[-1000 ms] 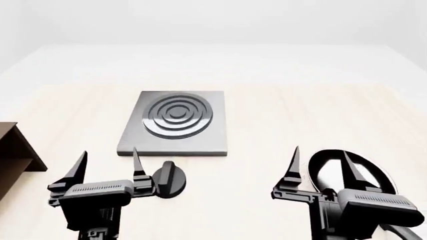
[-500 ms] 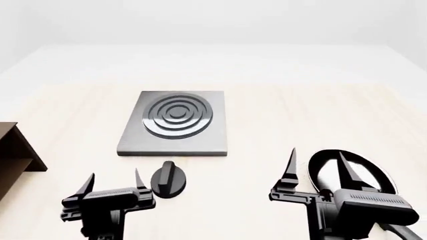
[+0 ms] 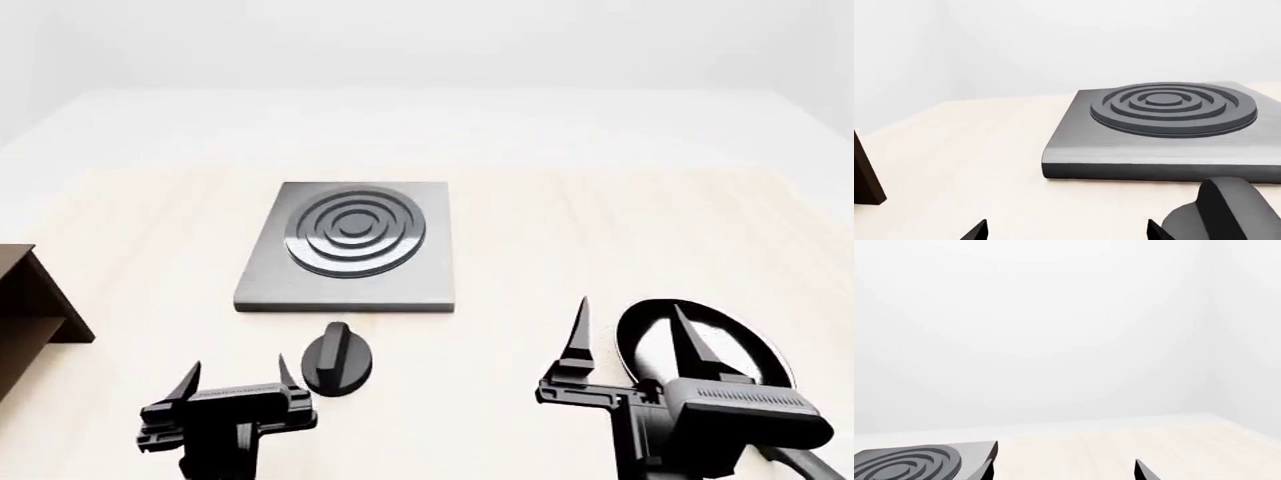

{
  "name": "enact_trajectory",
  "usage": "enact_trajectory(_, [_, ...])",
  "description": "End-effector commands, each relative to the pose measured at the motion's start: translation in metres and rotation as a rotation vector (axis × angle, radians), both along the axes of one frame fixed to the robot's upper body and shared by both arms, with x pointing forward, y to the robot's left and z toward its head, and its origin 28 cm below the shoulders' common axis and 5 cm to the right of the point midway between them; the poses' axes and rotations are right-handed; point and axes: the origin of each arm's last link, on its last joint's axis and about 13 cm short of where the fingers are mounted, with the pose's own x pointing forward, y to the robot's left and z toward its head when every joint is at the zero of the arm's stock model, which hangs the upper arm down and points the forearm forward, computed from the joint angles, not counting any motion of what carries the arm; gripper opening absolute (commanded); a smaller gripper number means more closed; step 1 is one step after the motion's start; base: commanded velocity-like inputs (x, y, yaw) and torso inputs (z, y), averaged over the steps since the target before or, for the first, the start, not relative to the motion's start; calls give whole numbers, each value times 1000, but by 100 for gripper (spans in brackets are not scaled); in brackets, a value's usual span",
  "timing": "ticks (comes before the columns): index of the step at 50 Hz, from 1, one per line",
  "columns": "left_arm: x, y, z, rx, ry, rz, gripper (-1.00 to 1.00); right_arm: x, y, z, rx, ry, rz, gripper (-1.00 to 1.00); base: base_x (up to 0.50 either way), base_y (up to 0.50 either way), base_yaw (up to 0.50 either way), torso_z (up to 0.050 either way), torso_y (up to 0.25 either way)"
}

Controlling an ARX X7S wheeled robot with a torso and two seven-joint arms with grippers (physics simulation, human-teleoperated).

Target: Turn on the stove and put the frying pan on it.

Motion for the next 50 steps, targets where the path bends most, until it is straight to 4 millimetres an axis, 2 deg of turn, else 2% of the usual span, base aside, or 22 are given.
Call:
enact_trajectory(1, [3,-12,1,16,14,-75,100,1,0,0,0,2,2,100,0,0,0,0,0])
enact_trajectory(19, [10,-43,14,-22,31,-263,100,1,-2,1,3,1,-7,100,0,0,0,0,0])
enact_trajectory(26, [12,-49,29,-57,7,-294,100,1,-3,0,4,1,-10,100,0,0,0,0,0])
enact_trajectory(28, [13,-48,35,-73,-10,-288,100,1,-3,0,5,0,-10,100,0,0,0,0,0])
enact_trajectory(29, [13,-44,54,-107,-64,-277,100,1,-3,0,4,1,-11,100,0,0,0,0,0])
enact_trajectory(33, [9,-38,79,-121,-151,-254,100,1,-4,0,-6,1,-6,100,0,0,0,0,0])
enact_trajectory(34, [-21,-8,85,-59,-199,-167,100,18,-37,62,-38,-146,-4,100,0,0,0,0,0])
enact_trajectory(35, [-24,-11,98,-62,-260,-185,100,18,-51,113,-173,-325,-62,100,0,0,0,0,0])
enact_trajectory(36, [-25,-11,98,-61,-262,-184,100,5,-46,136,-277,-353,86,100,0,0,0,0,0])
enact_trajectory(37, [-25,-11,98,-61,-264,-184,100,-8,-41,144,-360,-312,190,100,0,0,0,0,0])
enact_trajectory(40, [-26,-10,99,-61,-272,-187,100,-4,-54,129,-377,74,128,100,0,0,0,0,0])
enact_trajectory(47, [-27,-10,98,-54,-273,-191,100,-1,-69,147,-473,195,132,100,0,0,0,0,0])
enact_trajectory(50, [-26,-10,98,-54,-272,-186,100,-1,-76,157,-607,241,124,100,0,0,0,0,0])
